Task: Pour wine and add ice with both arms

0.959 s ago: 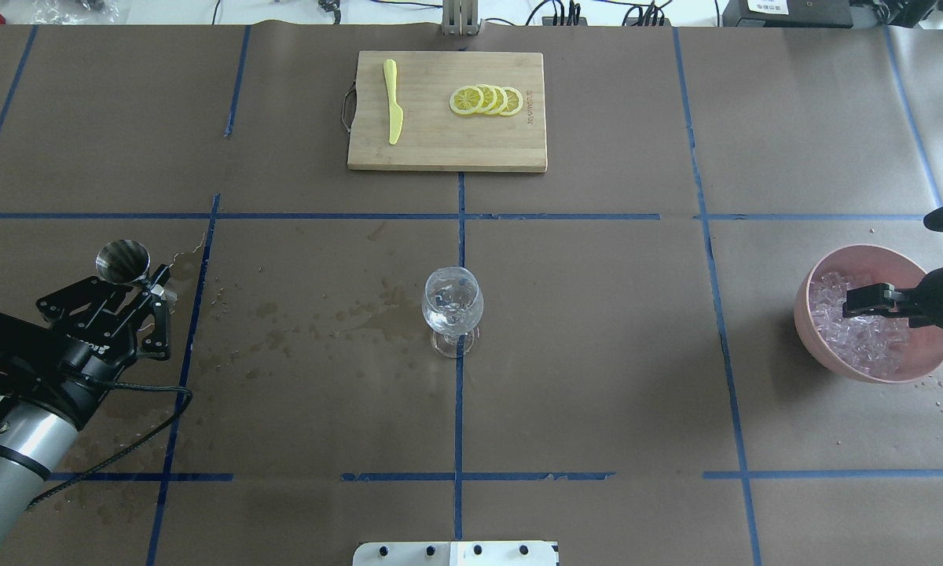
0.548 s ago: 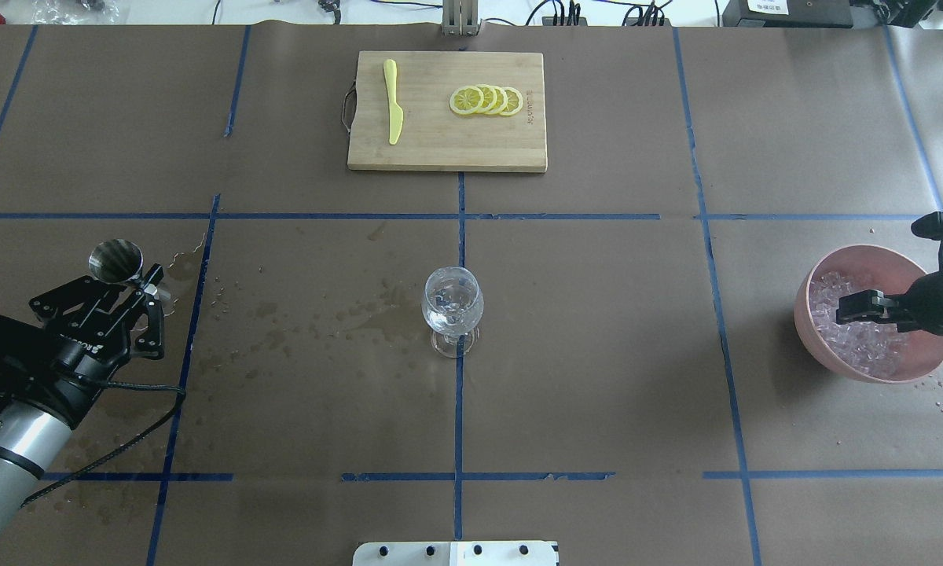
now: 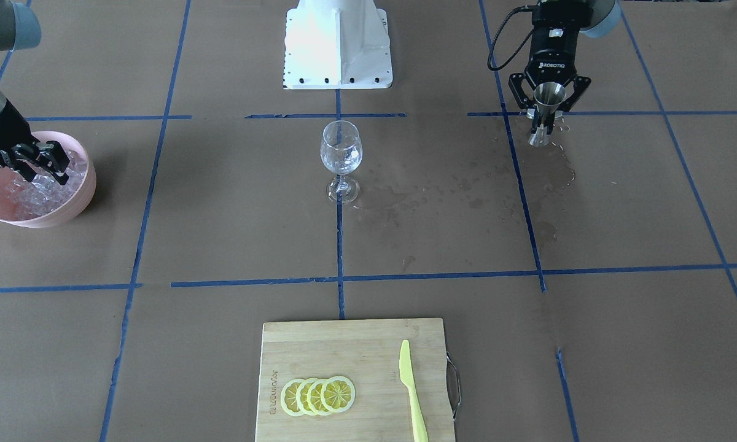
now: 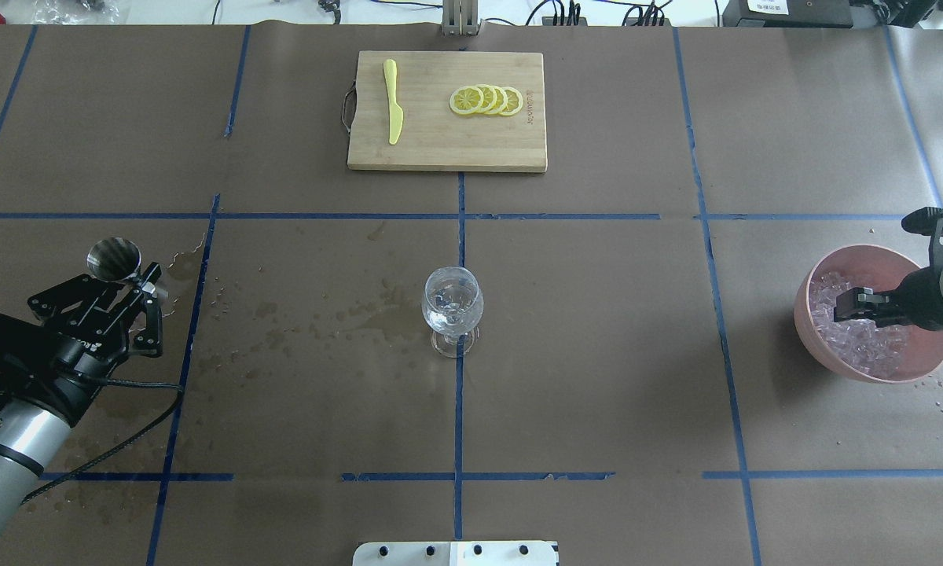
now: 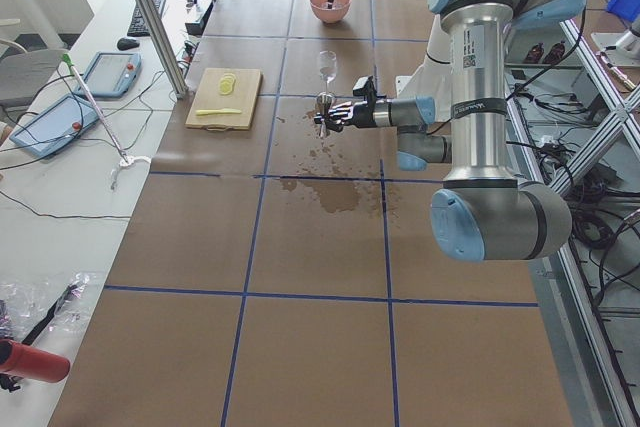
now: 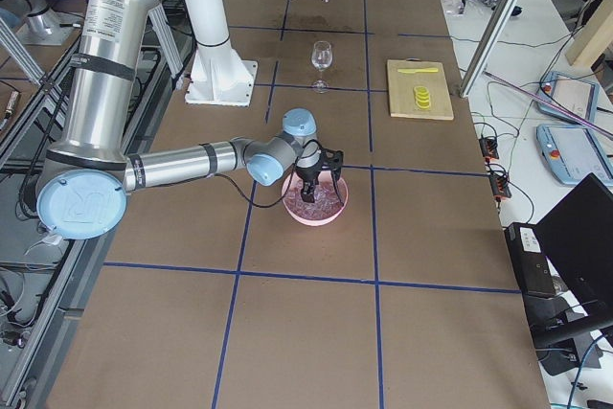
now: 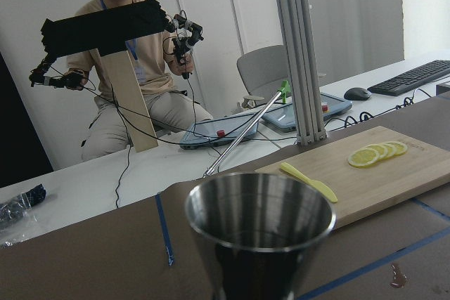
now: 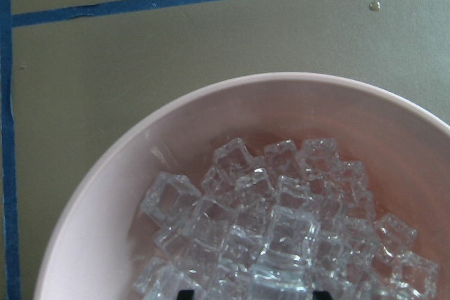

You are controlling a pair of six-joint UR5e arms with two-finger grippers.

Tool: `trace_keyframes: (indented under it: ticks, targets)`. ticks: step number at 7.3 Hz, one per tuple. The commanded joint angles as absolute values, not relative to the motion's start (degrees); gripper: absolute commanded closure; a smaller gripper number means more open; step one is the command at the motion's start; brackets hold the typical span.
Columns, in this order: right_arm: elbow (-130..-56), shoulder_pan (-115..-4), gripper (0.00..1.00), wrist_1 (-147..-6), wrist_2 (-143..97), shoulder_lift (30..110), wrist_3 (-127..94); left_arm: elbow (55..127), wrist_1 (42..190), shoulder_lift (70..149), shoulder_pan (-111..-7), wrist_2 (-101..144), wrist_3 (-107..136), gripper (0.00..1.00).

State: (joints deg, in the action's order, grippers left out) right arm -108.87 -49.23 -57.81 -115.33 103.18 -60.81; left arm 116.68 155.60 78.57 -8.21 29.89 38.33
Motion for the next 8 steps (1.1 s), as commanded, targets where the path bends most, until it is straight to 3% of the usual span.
trace_keyframes:
  ticks: [1, 6, 7, 8]
  targets:
    - [-108.90, -49.39, 0.39, -57.83, -115.23, 103.18, -60.73, 116.54, 155.57, 78.57, -8.17, 29.97, 38.50, 1.00]
    - [-108.98, -49.92, 0.50, -57.83, -115.14, 103.27, -60.73, 116.02, 155.74, 78.66, -8.17, 29.88, 38.58, 1.00]
    - [-108.98, -50.01, 0.66, -57.83, -115.22, 103.27, -60.73, 115.75, 155.74, 78.66, -8.17, 29.97, 38.58, 1.00]
    - [-109.07, -50.18, 0.93, -57.83, -115.22, 103.27, -60.65, 115.66, 155.74, 78.66, -8.17, 29.97, 38.58, 1.00]
